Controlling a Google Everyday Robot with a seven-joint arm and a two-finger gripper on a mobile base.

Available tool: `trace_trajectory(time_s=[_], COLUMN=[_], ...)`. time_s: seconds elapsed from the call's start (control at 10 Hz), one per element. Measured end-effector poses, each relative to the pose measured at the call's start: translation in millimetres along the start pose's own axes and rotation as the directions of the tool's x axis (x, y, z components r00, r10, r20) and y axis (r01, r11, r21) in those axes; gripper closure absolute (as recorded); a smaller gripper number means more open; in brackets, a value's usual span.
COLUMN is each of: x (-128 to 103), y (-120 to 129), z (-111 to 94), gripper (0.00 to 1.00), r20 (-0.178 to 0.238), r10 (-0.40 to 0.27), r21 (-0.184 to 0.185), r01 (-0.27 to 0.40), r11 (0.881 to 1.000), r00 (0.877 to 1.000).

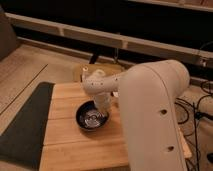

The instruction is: Drag the ceramic bowl in a circle

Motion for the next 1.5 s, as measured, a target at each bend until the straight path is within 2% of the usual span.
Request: trace_trajectory(time_s=[0.3, 0.5, 0.9, 1.0, 1.2, 1.5], x=[-11, -37, -94, -105, -110, -84], y=[-32, -34, -12, -1, 16, 44], z=[23, 28, 13, 8, 3, -8], gripper=[1.00, 1.00, 1.00, 1.00, 1.00, 0.98], r20=[-0.038, -0.021, 0.052, 0.071, 0.088, 0.083], r10=[0.049, 0.031, -0.063, -0.087, -0.107, -0.118], r21=[0.053, 0.077, 0.120, 0.116, 0.092, 0.022], r01=[-0.047, -0.029, 0.057, 0.078, 0.099, 0.117], r11=[0.997, 0.997, 0.991, 0.990, 0.991, 0.993], r00=[0.998, 0.999, 0.997, 0.994, 0.990, 0.990])
